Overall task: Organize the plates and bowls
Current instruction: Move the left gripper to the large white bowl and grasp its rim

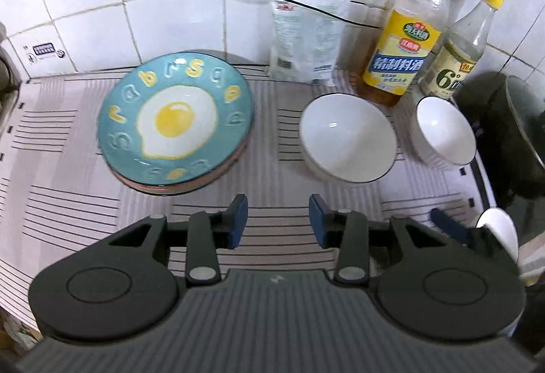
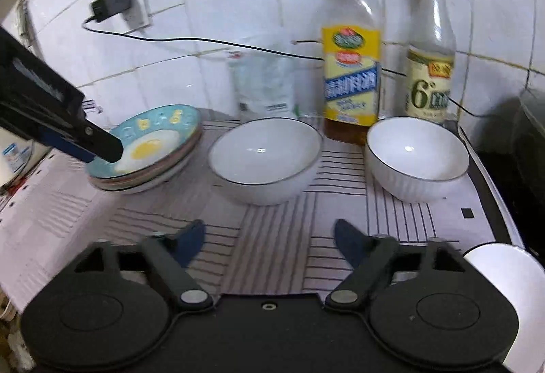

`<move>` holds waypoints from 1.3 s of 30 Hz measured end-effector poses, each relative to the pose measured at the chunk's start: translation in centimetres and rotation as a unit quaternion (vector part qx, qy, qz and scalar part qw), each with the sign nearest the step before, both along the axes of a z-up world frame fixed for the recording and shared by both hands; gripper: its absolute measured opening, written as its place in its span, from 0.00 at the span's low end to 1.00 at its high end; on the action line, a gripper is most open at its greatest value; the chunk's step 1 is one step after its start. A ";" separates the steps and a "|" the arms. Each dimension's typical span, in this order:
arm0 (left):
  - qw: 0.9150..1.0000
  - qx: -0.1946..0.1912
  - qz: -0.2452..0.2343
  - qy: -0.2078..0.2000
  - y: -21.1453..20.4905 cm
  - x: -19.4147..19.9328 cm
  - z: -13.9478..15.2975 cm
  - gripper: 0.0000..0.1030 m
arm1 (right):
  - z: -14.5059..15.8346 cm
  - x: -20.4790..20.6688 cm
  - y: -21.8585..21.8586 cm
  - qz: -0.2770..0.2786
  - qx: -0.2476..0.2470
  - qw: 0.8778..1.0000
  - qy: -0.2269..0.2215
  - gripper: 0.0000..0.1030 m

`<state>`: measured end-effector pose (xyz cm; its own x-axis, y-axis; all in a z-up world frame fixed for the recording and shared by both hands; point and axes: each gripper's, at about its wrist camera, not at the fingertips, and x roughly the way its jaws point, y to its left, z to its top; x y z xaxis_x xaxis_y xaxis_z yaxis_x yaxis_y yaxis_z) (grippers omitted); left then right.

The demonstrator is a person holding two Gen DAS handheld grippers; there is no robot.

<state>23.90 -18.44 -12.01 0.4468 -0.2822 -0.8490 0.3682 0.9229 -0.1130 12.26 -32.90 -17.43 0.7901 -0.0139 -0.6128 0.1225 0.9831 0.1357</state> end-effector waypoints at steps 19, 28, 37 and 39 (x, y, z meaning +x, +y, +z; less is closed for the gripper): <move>0.999 -0.023 0.030 0.008 -4.2 5.6 -6.8 0.74 | -5.5 7.3 -1.4 0.007 0.023 1.000 -0.010 0.97; 0.999 -0.036 0.014 0.025 -5.2 6.9 -8.4 0.23 | -5.1 9.3 -0.2 0.062 -0.036 0.997 -0.023 0.97; 0.998 -0.035 0.011 0.044 -5.0 6.0 -7.9 0.14 | -4.9 8.4 -0.3 0.066 -0.023 0.997 -0.023 0.96; 0.998 -0.040 0.015 0.053 -4.4 5.6 -7.6 0.14 | -4.7 8.1 -0.2 0.065 -0.018 0.998 -0.020 0.96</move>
